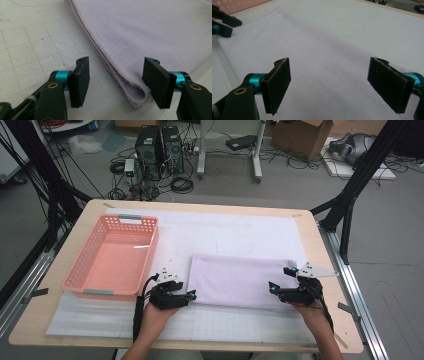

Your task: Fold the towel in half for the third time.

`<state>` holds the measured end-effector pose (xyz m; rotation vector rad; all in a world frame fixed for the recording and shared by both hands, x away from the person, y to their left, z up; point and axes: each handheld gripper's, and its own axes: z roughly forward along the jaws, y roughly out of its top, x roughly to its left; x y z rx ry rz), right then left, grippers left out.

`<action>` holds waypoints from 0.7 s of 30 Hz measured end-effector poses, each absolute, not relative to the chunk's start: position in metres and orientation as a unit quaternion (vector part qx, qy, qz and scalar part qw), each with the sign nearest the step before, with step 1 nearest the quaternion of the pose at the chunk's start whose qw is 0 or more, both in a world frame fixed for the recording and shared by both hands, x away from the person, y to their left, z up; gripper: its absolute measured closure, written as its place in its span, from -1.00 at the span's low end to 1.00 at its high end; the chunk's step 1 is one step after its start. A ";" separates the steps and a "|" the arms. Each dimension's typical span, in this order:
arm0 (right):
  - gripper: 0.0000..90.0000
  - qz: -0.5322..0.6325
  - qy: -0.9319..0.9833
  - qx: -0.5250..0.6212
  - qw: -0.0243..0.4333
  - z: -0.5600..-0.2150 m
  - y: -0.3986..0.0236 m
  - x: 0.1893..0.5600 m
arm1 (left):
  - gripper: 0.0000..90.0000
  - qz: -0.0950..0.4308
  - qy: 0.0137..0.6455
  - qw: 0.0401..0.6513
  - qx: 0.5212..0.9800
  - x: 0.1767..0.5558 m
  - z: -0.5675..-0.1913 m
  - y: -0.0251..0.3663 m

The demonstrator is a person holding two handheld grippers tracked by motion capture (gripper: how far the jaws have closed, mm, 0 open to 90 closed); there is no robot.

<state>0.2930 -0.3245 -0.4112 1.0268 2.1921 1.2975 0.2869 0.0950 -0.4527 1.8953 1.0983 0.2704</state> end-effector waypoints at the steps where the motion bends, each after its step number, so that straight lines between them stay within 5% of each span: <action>1: -0.60 0.463 0.785 0.363 0.196 -0.410 -0.321 0.296 | -0.08 0.112 0.444 0.448 0.768 0.286 -0.453 0.094; 6: -0.60 0.450 0.800 0.350 0.188 -0.405 -0.299 0.314 | 0.32 0.102 0.424 0.451 0.779 0.282 -0.453 0.087; 21: -0.58 0.430 0.835 0.306 0.153 -0.390 -0.236 0.354 | 0.74 0.077 0.435 0.457 0.772 0.283 -0.454 0.087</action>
